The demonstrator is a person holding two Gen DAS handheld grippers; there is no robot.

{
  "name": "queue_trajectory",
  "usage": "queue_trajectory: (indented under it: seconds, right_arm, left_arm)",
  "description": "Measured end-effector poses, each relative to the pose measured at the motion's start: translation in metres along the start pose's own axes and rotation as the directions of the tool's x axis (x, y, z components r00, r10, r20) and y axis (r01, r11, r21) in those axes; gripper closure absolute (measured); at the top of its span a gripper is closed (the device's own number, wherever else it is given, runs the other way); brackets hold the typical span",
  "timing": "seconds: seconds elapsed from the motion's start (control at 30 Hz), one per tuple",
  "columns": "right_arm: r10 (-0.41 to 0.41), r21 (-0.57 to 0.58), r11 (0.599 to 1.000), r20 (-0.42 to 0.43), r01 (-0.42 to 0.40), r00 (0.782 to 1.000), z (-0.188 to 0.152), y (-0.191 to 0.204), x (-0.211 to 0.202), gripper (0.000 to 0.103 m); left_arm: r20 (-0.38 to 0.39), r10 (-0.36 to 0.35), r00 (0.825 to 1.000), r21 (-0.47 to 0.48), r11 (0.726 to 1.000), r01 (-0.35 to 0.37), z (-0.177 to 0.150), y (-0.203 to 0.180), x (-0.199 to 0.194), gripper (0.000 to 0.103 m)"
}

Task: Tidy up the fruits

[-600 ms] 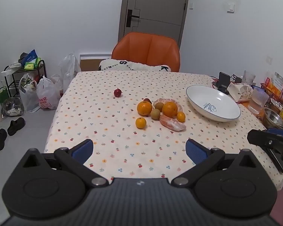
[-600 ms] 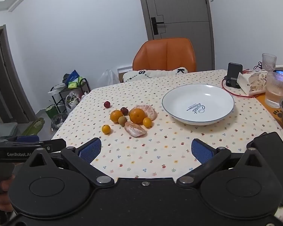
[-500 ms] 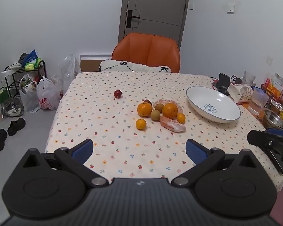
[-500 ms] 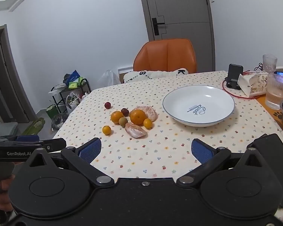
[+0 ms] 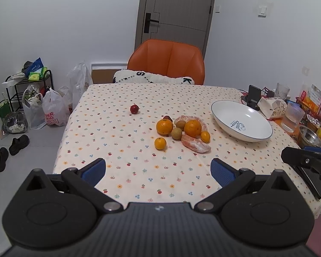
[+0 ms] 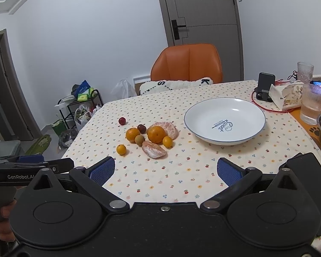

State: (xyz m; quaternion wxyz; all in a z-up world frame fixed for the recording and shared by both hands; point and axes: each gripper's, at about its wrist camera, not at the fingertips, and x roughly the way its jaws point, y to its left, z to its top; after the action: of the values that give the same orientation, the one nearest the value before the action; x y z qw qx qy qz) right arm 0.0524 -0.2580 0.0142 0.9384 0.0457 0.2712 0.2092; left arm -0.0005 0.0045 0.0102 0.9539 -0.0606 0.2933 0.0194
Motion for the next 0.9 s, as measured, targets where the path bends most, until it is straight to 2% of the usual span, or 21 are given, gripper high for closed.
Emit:
queue_trajectory:
  seconds: [0.9]
  right_arm:
    - [0.007, 0.008, 1.000, -0.008, -0.007, 1.000, 0.0020, -0.0031, -0.0011, 0.000]
  left_arm:
    - [0.001, 0.004, 1.000, 0.012, 1.000, -0.004, 0.0067, -0.0060, -0.0007, 0.000]
